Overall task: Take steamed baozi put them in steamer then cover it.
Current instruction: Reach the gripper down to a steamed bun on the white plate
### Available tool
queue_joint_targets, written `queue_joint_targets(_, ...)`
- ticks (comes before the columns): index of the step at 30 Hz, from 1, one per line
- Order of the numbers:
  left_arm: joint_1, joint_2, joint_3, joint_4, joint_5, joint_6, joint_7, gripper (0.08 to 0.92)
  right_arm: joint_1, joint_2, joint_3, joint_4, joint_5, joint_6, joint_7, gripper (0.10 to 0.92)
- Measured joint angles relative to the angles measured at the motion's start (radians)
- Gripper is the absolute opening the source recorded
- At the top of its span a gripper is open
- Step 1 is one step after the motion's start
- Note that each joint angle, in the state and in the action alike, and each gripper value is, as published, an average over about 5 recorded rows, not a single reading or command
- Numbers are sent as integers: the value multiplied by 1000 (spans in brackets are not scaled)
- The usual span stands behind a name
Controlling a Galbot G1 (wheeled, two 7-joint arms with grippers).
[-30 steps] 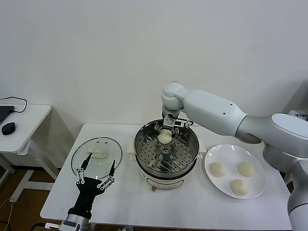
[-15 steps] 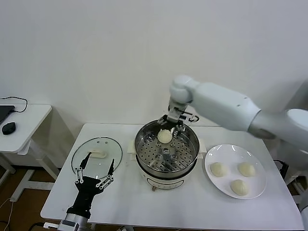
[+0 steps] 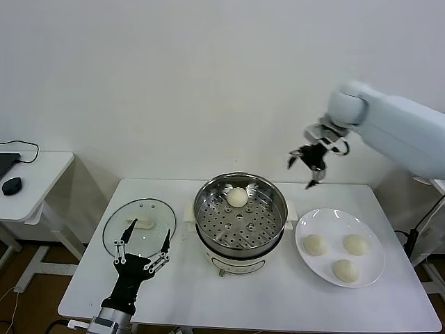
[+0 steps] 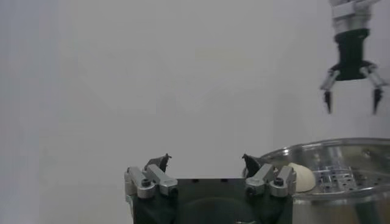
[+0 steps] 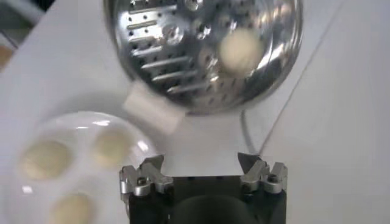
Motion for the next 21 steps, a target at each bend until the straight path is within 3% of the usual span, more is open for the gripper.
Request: queue_joint_targets(21, 9, -13, 1, 8, 7, 0, -1, 823, -244, -80, -22, 0, 42, -110, 135, 823)
